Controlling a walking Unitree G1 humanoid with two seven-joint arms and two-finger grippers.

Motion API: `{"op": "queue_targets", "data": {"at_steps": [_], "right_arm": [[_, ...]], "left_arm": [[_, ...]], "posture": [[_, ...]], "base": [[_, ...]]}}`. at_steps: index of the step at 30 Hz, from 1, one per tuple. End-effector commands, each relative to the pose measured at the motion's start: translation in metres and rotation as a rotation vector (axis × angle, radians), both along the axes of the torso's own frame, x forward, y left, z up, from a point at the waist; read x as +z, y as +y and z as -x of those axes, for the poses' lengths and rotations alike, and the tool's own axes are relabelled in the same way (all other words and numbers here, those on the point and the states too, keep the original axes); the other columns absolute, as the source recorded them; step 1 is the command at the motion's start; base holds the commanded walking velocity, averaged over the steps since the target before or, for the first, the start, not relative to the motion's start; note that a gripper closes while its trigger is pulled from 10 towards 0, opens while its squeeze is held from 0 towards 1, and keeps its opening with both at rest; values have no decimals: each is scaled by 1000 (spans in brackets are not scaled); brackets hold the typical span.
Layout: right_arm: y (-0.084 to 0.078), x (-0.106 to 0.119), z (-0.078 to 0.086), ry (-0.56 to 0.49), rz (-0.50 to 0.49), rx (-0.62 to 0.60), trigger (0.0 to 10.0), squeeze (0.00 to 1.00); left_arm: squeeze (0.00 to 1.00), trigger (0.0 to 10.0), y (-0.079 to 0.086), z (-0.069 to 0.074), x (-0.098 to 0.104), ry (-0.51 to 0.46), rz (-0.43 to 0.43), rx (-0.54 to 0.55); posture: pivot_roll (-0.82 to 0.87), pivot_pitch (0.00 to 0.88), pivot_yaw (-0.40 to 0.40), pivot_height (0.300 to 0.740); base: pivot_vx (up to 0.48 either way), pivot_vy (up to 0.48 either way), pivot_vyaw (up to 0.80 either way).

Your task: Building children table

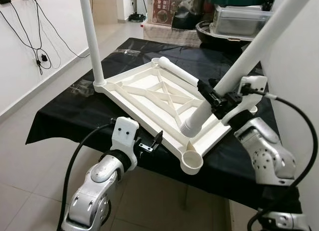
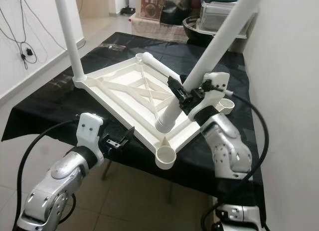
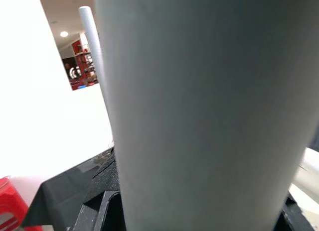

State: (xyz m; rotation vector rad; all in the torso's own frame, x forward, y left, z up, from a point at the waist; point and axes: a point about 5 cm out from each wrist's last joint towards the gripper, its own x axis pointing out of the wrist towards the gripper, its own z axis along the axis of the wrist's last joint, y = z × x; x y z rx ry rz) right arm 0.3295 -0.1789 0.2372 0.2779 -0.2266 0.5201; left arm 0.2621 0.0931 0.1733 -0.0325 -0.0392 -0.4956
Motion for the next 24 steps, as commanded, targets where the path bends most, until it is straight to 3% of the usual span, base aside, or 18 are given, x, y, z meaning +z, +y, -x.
{"op": "queue_targets", "data": {"at_steps": [1,4,5,6,7,8,9,19,24], "right_arm": [[1,3,-1,0,-22,73,10000,0],[3,4,-1,6,-18,152,10000,0],[6,4,-1,16,-14,244,10000,0],[6,4,-1,16,-14,244,10000,0],[8,4,0,29,-5,345,10000,0],[8,4,0,29,-5,345,10000,0],[10,-1,3,45,28,482,10000,0],[9,-7,-1,58,95,579,10000,0],[7,-7,2,41,144,682,10000,0]], "left_arm": [[0,10000,-5,6,0,21,16,-43],[0,10000,-8,12,1,30,27,-74],[0,10000,-11,18,1,51,43,-108],[0,10000,-11,18,1,51,43,-108],[0,10000,-14,26,1,76,62,-152],[0,10000,-14,26,1,76,62,-152],[0,10000,-19,40,-2,119,78,-230],[0,10000,-20,54,-1,151,92,-279],[0,10000,-17,64,1,168,79,-271]], "posture": [[136,79,-74,740],[141,100,-79,740],[144,124,-75,740],[144,124,-75,740],[145,147,-77,740],[145,147,-77,740],[145,161,-75,740],[155,200,-73,740],[166,237,-69,740]], "base": [[0,0,0],[0,0,0],[0,0,0],[0,0,0],[0,0,0],[0,0,0],[0,0,0],[0,0,0],[0,0,0]]}}
